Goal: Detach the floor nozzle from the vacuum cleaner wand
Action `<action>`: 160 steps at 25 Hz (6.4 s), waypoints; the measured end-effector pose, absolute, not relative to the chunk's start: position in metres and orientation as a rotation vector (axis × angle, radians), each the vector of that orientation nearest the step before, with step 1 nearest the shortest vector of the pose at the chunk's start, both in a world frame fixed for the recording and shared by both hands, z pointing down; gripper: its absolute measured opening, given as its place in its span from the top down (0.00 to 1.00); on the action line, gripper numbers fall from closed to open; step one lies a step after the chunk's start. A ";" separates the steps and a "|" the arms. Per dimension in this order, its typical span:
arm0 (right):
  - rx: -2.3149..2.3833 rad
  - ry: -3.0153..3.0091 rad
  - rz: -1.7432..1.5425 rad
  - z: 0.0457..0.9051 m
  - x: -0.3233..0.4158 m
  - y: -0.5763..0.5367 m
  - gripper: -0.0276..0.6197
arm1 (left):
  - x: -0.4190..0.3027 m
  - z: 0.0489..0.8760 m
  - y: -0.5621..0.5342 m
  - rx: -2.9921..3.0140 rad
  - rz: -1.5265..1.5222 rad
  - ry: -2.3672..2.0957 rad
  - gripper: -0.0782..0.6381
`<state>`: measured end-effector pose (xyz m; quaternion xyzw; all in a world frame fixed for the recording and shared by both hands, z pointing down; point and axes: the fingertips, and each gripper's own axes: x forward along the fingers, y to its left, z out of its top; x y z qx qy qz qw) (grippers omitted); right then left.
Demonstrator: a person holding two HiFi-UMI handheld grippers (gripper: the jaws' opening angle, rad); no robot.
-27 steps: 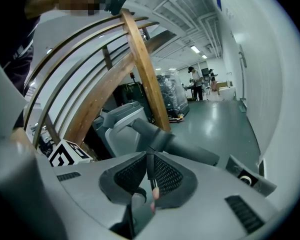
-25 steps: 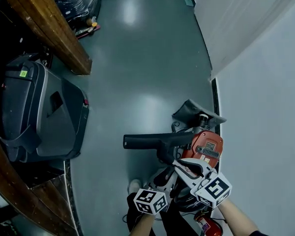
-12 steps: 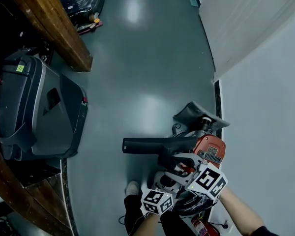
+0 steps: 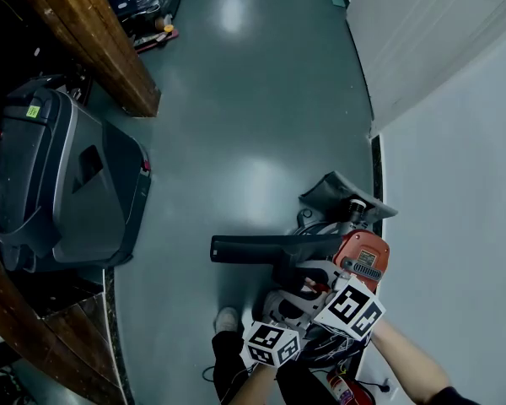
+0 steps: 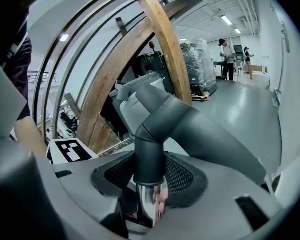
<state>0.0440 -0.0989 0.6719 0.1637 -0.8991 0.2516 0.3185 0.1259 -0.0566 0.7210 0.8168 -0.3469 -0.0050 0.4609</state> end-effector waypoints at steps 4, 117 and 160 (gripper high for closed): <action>0.429 -2.334 0.599 0.671 0.043 -0.097 0.67 | 0.126 0.720 -0.056 2.003 -0.017 -0.848 0.67; 0.604 -2.279 0.624 0.599 0.026 -0.160 0.67 | 0.134 0.712 -0.050 2.012 0.080 -0.797 0.68; 1.058 -2.428 0.773 0.503 0.083 -0.173 0.67 | 0.060 0.613 -0.109 2.191 0.073 -0.796 0.63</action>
